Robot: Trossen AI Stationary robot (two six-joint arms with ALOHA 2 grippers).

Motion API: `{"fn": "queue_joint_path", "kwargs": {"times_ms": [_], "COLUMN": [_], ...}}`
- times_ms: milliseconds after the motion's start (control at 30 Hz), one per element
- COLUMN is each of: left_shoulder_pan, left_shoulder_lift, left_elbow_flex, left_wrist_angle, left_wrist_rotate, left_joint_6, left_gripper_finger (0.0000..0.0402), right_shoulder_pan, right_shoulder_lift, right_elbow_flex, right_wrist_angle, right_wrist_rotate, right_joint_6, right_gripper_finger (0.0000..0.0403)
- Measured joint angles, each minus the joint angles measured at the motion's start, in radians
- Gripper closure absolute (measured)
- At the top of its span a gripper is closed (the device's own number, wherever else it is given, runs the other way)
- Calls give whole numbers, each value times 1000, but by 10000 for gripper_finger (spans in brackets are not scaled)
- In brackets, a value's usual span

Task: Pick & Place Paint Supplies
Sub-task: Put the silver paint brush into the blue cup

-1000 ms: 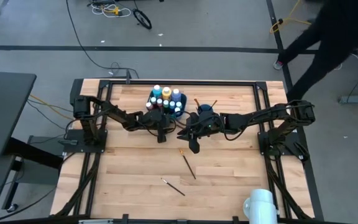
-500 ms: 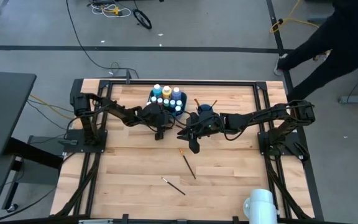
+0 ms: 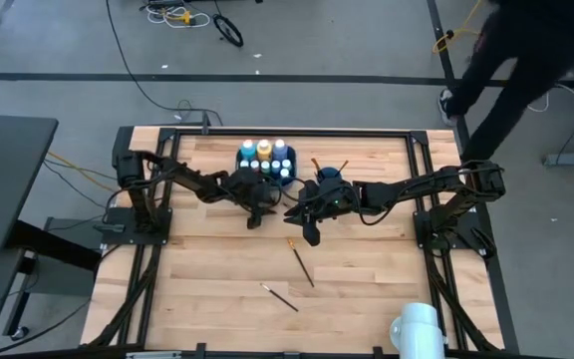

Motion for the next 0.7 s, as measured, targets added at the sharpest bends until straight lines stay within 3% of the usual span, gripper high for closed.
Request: {"fn": "queue_joint_path", "kwargs": {"times_ms": [133,233,467,600,700], "left_shoulder_pan": [-61,-111,-173,-162,-159], "left_shoulder_lift": [-7,-29,-140,-162,-162], "left_elbow_flex": [0,-3,-4,-4,-4], "left_wrist_angle": [0,-15,-94,-118,-108], "left_wrist_rotate": [7,-50,-386,-461,-442], "left_joint_6": [-35,-20,68,74,74], "left_gripper_finger": [247,247,247,247,249], "right_shoulder_pan": [0,0,15,68,126], "right_shoulder_lift": [0,0,0,2,31], "right_elbow_flex": [0,0,0,0,0], "right_wrist_angle": [0,-1,-38,-99,-121], "right_wrist_rotate": [0,0,7,101,271], "right_joint_6": [0,-3,-65,-93,-86], "right_gripper_finger": [314,314,314,314,314]}}
